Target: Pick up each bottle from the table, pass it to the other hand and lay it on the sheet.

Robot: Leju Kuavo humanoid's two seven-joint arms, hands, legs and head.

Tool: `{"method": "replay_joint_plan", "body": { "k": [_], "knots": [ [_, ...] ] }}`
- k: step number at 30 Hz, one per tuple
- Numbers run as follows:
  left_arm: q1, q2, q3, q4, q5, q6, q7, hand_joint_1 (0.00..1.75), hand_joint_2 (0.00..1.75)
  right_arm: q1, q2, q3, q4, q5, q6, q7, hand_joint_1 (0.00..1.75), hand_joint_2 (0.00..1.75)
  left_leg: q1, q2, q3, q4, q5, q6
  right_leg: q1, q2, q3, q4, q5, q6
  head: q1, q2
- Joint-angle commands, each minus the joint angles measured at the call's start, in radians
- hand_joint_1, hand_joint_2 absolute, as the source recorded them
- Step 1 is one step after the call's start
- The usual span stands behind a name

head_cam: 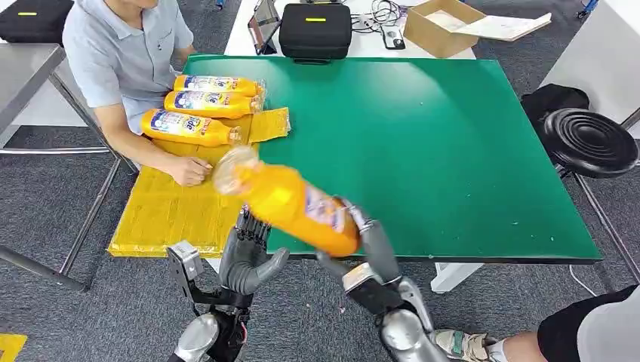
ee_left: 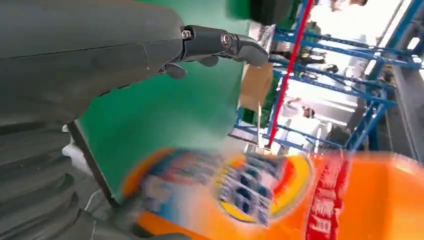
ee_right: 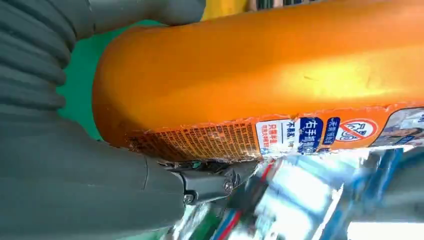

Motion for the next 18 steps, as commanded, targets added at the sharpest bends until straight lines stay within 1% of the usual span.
{"method": "replay_joint_plan", "body": {
  "k": [1,2,3,4,5,6,7,8,10,11,12,13,14,15,16,18],
  "knots": [
    [-0.066,0.017,-0.052,0.044,-0.02,0.04,-0.022,0.0,1.75,-0.079,0.02,0.227,0.184,-0.026,0.024,0.001,1.75,1.75,0.002,0.003,0.007,0.0,-0.003,-0.002,0.003,0.003,0.007,-0.001,-0.001,-0.003,0.0,0.0],
    [-0.072,0.019,-0.054,0.058,-0.007,0.03,-0.021,0.0,1.75,-0.086,0.022,0.238,0.196,-0.027,0.034,0.001,1.75,1.75,0.001,0.001,0.004,0.0,-0.001,-0.001,0.001,0.001,0.004,-0.001,-0.001,-0.002,0.0,0.0],
    [-0.075,0.022,-0.058,0.067,0.006,0.017,-0.022,0.0,1.75,-0.093,0.023,0.242,0.204,-0.026,0.033,0.001,1.75,1.75,0.002,0.003,0.005,0.0,-0.002,-0.002,0.002,0.003,0.005,-0.001,-0.001,-0.003,0.0,0.0],
    [-0.076,0.025,-0.066,0.071,0.008,0.01,-0.025,0.0,1.75,-0.101,0.026,0.241,0.219,-0.026,0.033,0.001,1.75,1.75,0.002,0.003,0.006,0.0,-0.003,-0.002,0.002,0.003,0.006,-0.001,-0.001,-0.003,0.0,0.0],
    [-0.074,0.027,-0.069,0.07,0.012,0.006,-0.03,0.0,1.75,-0.106,0.029,0.239,0.23,-0.026,0.033,0.001,1.75,1.75,0.001,0.002,0.004,-0.001,-0.001,-0.002,0.001,0.002,0.004,-0.001,0.0,-0.002,0.0,0.0],
    [-0.073,0.028,-0.072,0.068,0.016,0.004,-0.033,0.0,1.75,-0.11,0.031,0.239,0.24,-0.025,0.035,0.001,1.75,1.75,0.001,0.001,0.006,-0.001,-0.002,-0.002,0.002,0.001,0.006,-0.002,-0.001,-0.003,0.0,0.0],
    [-0.071,0.029,-0.073,0.063,0.022,0.006,-0.04,0.0,1.75,-0.114,0.036,0.237,0.257,-0.025,0.043,0.001,1.75,1.75,0.002,0.001,0.008,-0.001,-0.002,-0.003,0.002,0.001,0.008,-0.002,-0.002,-0.003,0.0,0.0],
    [-0.07,0.029,-0.073,0.057,0.027,0.009,-0.047,0.0,1.75,-0.115,0.039,0.242,0.268,-0.026,0.058,0.001,1.75,1.75,0.001,0.0,0.005,-0.001,-0.001,-0.002,0.001,0.0,0.005,-0.002,-0.001,-0.002,0.0,0.0],
    [-0.068,0.03,-0.072,0.045,0.038,0.005,-0.056,0.0,1.75,-0.115,0.044,0.251,0.289,-0.031,0.081,0.001,1.75,1.75,0.001,0.002,0.007,-0.001,-0.002,-0.002,0.002,0.001,0.007,-0.002,-0.002,-0.003,0.0,0.0],
    [-0.064,0.032,-0.07,0.032,0.043,-0.003,-0.067,0.0,1.75,-0.117,0.048,0.258,0.302,-0.029,0.09,0.001,1.75,1.75,0.0,0.002,0.005,-0.001,-0.001,-0.002,0.001,0.002,0.005,-0.001,-0.001,-0.002,0.0,0.0],
    [-0.062,0.035,-0.071,0.027,0.044,-0.008,-0.07,0.0,1.75,-0.116,0.047,0.259,0.304,-0.03,0.091,0.001,1.75,1.75,0.001,0.002,0.007,-0.001,-0.002,-0.002,0.002,0.001,0.007,-0.002,-0.002,-0.003,0.0,0.0],
    [-0.055,0.037,-0.069,0.012,0.06,-0.034,-0.072,0.0,1.75,-0.115,0.053,0.25,0.316,-0.046,0.1,0.001,1.75,1.75,0.0,0.0,0.004,-0.001,-0.001,-0.001,0.001,0.0,0.004,-0.001,-0.001,-0.002,0.0,0.0],
    [-0.049,0.044,-0.071,0.004,0.08,-0.067,-0.051,0.0,1.75,-0.115,0.052,0.239,0.319,-0.05,0.1,0.001,1.75,1.75,0.002,0.0,0.006,-0.001,-0.002,-0.002,0.002,0.0,0.006,-0.002,-0.001,-0.003,0.0,0.0],
    [-0.035,0.035,-0.064,-0.005,0.085,-0.08,-0.049,0.0,1.75,-0.113,0.047,0.233,0.319,-0.05,0.101,0.001,1.75,1.75,0.002,0.001,0.007,-0.001,-0.003,-0.002,0.003,0.0,0.008,-0.002,-0.002,-0.003,0.0,0.0],
    [-0.028,0.038,-0.068,-0.015,0.074,-0.087,-0.052,0.0,1.75,-0.111,0.048,0.218,0.317,-0.062,0.105,0.001,1.75,1.75,0.001,0.001,0.005,-0.001,-0.002,-0.002,0.001,0.001,0.005,-0.002,-0.001,-0.002,0.0,0.0],
    [-0.033,0.044,-0.074,-0.008,0.022,-0.066,-0.06,0.0,1.75,-0.119,0.039,0.22,0.318,-0.047,0.111,0.008,1.75,1.75,0.001,0.0,0.005,-0.001,-0.002,-0.002,0.002,0.0,0.005,-0.002,-0.001,-0.002,0.0,0.0]
  ]
}}
